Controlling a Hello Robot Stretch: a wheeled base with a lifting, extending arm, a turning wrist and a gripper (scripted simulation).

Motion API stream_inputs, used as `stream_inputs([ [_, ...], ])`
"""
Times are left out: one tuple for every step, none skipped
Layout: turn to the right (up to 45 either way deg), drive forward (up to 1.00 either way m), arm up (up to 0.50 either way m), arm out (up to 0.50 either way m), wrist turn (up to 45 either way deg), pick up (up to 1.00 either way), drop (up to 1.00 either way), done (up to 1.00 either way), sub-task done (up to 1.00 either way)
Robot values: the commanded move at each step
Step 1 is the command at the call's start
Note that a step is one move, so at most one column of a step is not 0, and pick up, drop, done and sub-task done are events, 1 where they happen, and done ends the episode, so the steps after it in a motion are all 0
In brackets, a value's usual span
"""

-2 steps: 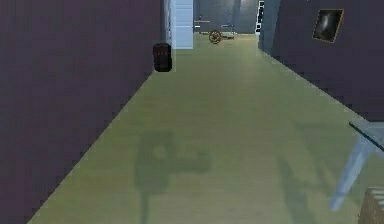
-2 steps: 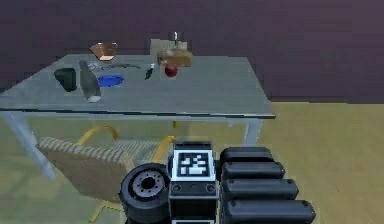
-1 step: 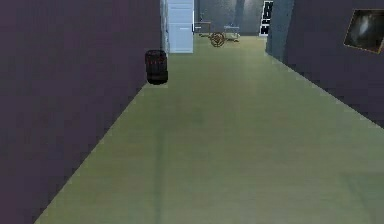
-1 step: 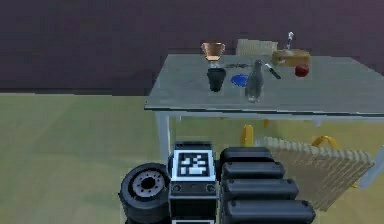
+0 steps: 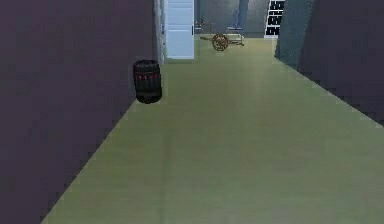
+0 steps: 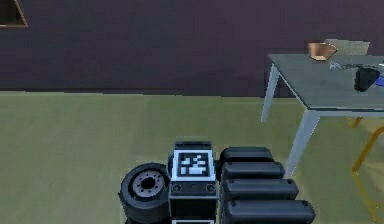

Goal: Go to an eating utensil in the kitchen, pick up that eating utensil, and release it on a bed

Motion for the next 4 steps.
stream_inputs([
  [0.0, 1.0, 0.0, 0.0, 0.0, 0.0, 0.0, 0.0, 0.0],
  [0.0, 1.0, 0.0, 0.0, 0.0, 0.0, 0.0, 0.0, 0.0],
  [3.0, 0.0, 0.0, 0.0, 0.0, 0.0, 0.0, 0.0, 0.0],
  [0.0, 0.95, 0.0, 0.0, 0.0, 0.0, 0.0, 0.0, 0.0],
])
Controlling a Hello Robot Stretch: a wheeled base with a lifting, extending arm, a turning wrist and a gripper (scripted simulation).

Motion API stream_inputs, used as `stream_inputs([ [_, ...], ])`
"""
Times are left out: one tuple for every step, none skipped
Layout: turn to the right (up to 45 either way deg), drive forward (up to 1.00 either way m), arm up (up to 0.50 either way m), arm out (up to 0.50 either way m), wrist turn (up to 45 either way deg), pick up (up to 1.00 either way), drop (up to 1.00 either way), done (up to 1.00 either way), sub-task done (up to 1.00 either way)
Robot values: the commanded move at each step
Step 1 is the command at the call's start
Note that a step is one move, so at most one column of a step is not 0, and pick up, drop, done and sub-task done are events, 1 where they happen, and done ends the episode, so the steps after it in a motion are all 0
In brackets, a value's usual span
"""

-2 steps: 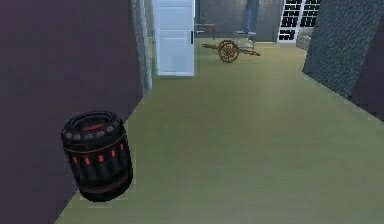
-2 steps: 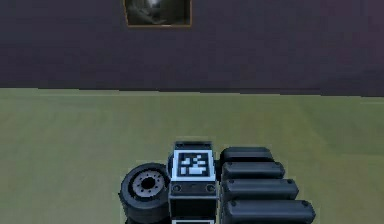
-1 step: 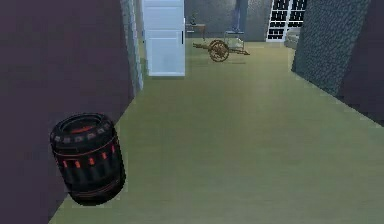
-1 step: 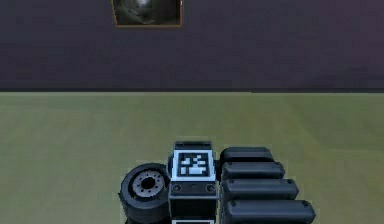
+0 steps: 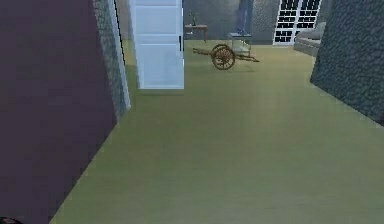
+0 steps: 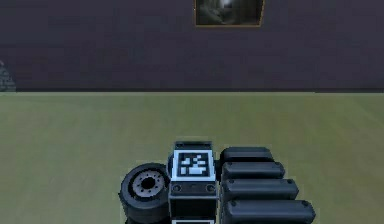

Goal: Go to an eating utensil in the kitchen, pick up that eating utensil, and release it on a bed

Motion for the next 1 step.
stream_inputs([
  [3.0, 0.0, 0.0, 0.0, 0.0, 0.0, 0.0, 0.0, 0.0],
])
